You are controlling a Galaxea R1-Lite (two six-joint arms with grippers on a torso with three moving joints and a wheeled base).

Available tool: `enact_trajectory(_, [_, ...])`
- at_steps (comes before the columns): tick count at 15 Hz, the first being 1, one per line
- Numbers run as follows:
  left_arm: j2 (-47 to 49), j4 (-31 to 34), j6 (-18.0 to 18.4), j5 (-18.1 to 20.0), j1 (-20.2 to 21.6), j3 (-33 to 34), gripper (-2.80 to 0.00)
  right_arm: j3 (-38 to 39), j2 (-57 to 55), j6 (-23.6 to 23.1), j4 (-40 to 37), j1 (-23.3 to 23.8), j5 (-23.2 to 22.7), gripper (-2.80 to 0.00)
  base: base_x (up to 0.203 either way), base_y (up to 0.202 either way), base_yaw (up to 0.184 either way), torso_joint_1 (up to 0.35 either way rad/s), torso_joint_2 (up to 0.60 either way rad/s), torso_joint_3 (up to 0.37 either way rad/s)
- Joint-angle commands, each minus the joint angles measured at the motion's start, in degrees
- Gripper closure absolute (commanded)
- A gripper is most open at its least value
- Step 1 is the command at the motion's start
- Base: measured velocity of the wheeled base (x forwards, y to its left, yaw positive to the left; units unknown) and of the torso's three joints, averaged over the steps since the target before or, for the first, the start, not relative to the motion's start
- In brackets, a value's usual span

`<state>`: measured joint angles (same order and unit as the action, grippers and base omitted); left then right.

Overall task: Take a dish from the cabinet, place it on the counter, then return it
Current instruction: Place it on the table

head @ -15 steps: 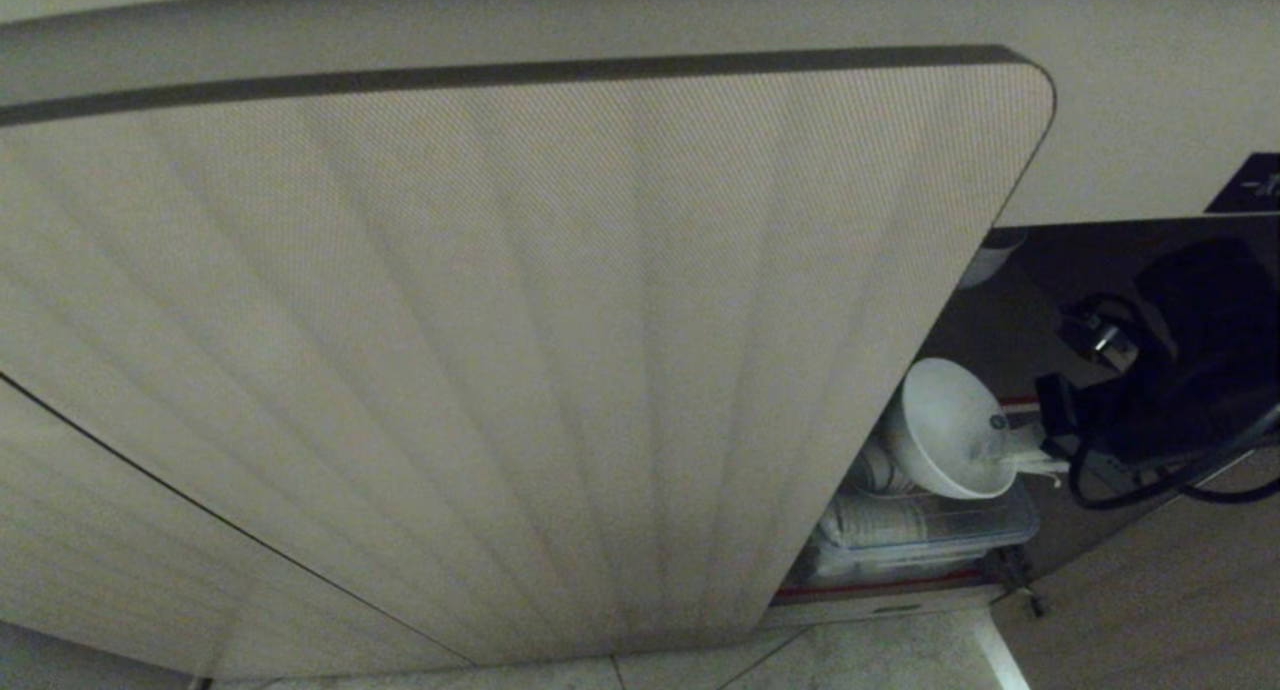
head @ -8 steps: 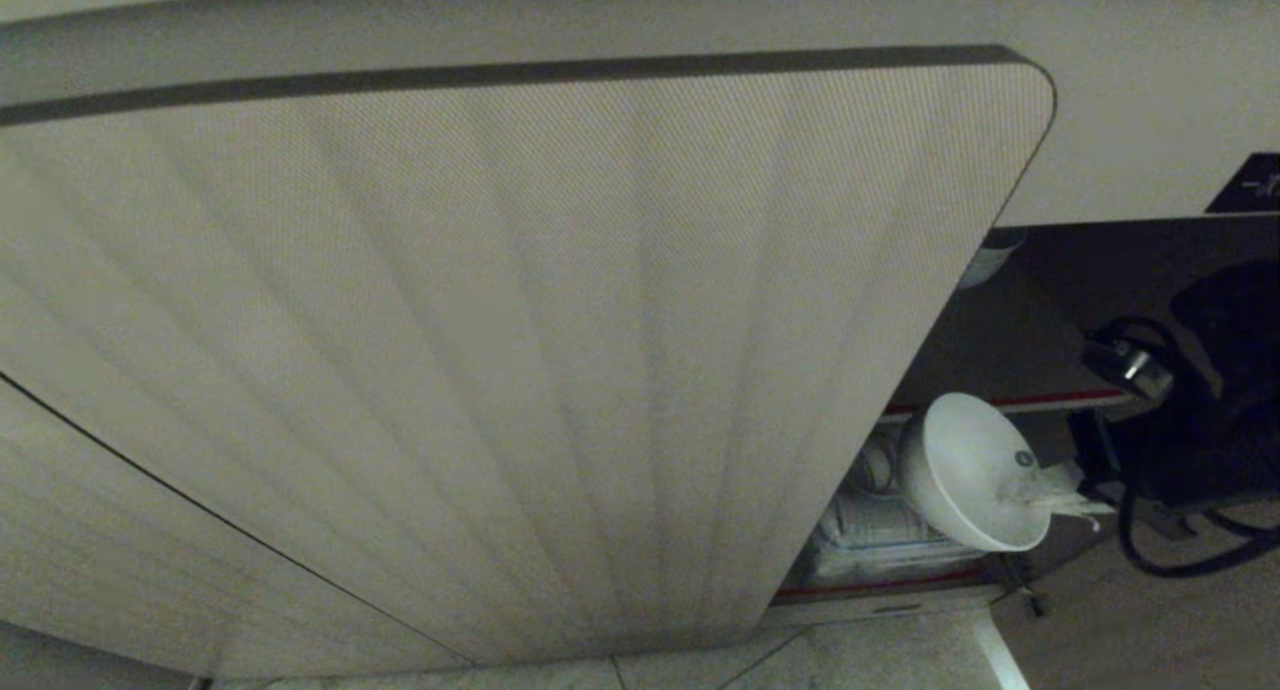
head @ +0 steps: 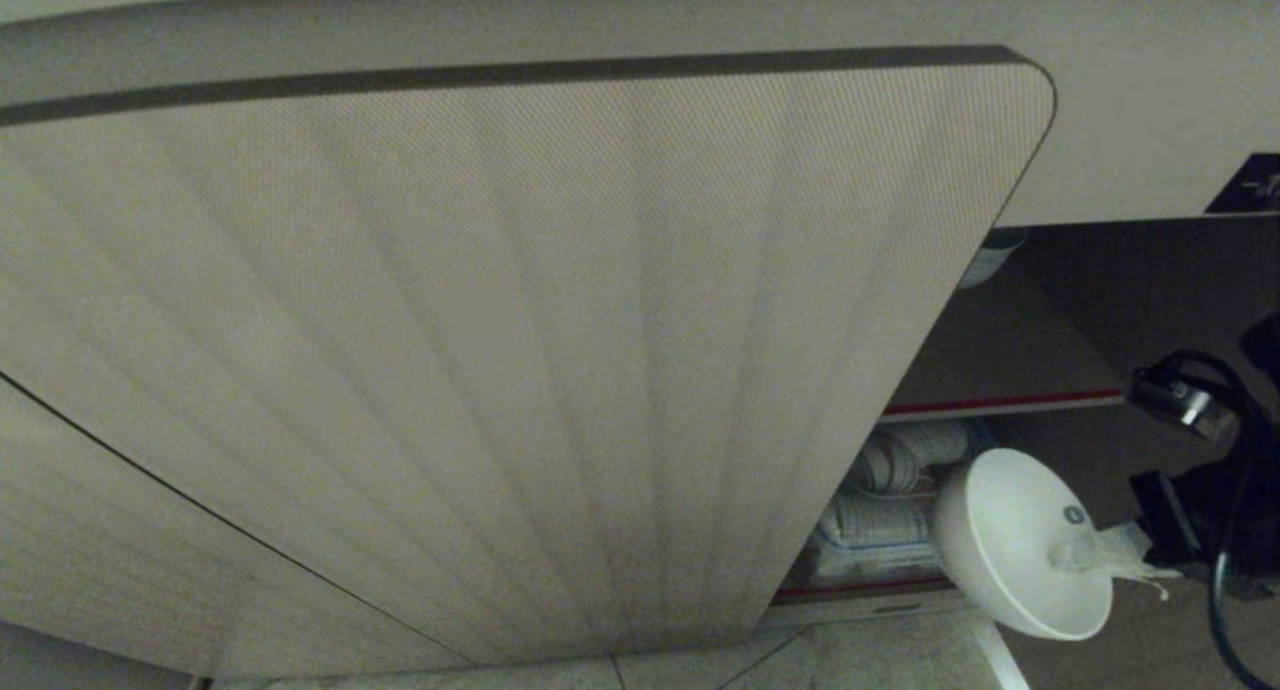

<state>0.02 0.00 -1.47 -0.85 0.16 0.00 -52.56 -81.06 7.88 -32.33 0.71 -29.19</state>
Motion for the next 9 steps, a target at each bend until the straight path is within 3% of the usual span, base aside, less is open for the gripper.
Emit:
enact_trajectory(1, [-0.02,0.00,-0.02,-0.03,0.02,0.00,0.00,3.15,2.98,-1.79,-0.19,-0.01,2.44,0.00,0.000,0.000,0.000,0.000,0.00,0.000])
enact_trajectory(3, [-0.02,0.00,-0.02,-0.03,0.02,0.00,0.00,6.23,5.34,-6.59,-0.19,0.04,5.68,0.00,0.000,0.000,0.000,0.000,0.00,0.000])
enact_trajectory(9, [-0.02,0.00,-0.02,-0.03,0.02,0.00,0.00,7.09,9.66,-7.43,-1.82,-0.15,10.40,0.00,0.000,0.000,0.000,0.000,0.00,0.000])
